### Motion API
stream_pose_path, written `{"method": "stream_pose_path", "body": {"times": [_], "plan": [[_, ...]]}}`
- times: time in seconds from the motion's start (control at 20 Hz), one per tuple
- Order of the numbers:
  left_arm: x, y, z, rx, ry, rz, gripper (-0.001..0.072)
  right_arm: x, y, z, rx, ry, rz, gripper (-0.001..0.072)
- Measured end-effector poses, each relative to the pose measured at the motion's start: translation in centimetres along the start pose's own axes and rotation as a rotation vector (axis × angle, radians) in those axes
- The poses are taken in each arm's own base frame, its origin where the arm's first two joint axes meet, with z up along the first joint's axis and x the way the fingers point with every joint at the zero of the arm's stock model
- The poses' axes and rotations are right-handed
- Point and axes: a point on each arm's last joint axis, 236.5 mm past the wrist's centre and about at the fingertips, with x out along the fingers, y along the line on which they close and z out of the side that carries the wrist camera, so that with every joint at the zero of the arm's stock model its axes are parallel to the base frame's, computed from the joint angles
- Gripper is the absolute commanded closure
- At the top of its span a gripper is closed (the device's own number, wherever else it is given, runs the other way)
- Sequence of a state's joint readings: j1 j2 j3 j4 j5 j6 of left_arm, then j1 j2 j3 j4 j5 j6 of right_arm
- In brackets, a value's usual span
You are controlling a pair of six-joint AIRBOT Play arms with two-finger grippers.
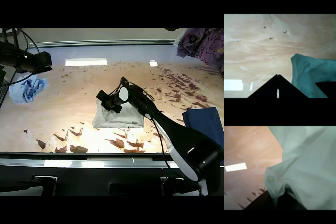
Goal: Fold the clothes and pants, and hang the long-sleeved shirts on hangers.
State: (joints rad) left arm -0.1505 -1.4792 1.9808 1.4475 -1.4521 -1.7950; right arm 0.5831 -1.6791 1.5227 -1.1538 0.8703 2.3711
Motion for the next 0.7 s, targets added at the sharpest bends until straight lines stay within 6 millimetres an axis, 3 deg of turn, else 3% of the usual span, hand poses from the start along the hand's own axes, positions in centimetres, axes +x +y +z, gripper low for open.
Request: {"method": "stream_pose_path", "body": {"times": [0.15,0.2,0.35,0.45,0.6,0.7], "plan": [[0.1,0.0,0.0,0.0,0.001,0.001,0.0691,0.1,0.0,0.0,-0.024,0.001,0.0,0.0199],[0.1,0.0,0.0,-0.001,0.001,0.001,0.0691,0.1,0.3,0.1,-0.033,-0.002,0.011,0.0097],[0.2,0.0,0.0,-0.001,0.002,0.001,0.0691,-0.6,1.5,0.0,-0.065,0.003,0.06,0.009],[0.2,0.0,0.0,-0.001,0.002,0.001,0.0691,-2.7,2.2,1.0,-0.085,-0.018,0.096,0.0034],[0.2,0.0,0.0,-0.001,0.002,0.001,0.0691,-8.7,1.6,6.1,-0.066,-0.104,0.147,0.0033],[0.2,0.0,0.0,-0.003,0.002,0.001,0.0691,-13.7,-0.8,10.1,-0.045,-0.157,0.165,0.0033]]}}
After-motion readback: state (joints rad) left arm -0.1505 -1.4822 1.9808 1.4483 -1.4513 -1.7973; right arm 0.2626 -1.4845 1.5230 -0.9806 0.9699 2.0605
